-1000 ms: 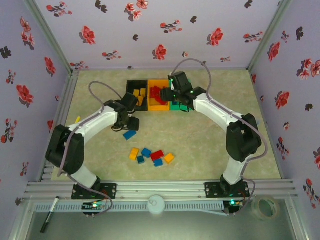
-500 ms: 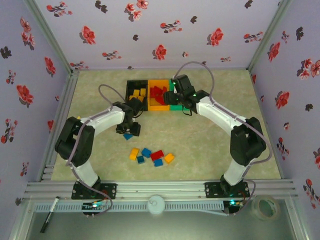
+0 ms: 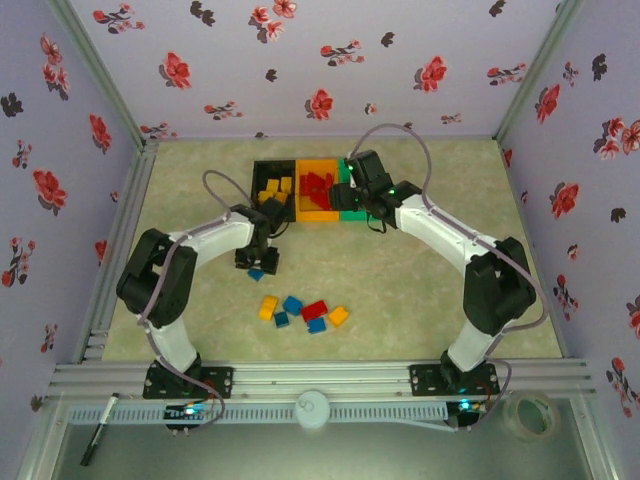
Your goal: Sort the legos into containers by color
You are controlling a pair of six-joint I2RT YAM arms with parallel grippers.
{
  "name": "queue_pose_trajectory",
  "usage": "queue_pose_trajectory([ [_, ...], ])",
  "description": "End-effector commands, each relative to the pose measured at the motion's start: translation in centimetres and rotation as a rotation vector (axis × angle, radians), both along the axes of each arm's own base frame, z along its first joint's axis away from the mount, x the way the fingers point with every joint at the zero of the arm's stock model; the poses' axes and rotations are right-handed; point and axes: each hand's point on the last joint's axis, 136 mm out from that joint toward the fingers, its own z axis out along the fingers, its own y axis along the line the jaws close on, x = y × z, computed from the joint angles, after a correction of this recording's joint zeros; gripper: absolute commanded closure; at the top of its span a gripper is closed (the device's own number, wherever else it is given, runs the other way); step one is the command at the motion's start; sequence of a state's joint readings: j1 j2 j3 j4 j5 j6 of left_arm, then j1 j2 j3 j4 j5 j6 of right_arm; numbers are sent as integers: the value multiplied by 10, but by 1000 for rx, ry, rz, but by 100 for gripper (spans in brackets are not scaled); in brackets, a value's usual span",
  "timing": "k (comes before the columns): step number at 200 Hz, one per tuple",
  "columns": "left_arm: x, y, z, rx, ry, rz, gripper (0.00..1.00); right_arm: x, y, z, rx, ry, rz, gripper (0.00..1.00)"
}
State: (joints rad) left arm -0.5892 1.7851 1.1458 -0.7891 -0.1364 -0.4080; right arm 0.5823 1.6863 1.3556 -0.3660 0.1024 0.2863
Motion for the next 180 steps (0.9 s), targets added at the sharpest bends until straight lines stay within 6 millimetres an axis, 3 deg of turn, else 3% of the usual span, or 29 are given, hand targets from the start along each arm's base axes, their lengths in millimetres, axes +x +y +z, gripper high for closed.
queue_pose_trajectory([
  [1, -1, -3, -3, 9, 23, -14, 51, -4, -10, 7, -28, -19, -7, 30],
  [54, 3, -5, -2, 4, 15, -12, 63, -6, -15, 7, -39, -27, -16, 30],
  [89, 15, -17, 17, -39, -46, -19, 68, -10, -27, 4, -51, -27, -48, 30],
  [131, 45, -41, 57, -125, -146, -35, 71, -18, -50, -1, -44, -20, -106, 30],
  [180, 95, -105, 127, -291, -309, -102, 72, -31, -78, -4, -35, -17, -187, 30],
])
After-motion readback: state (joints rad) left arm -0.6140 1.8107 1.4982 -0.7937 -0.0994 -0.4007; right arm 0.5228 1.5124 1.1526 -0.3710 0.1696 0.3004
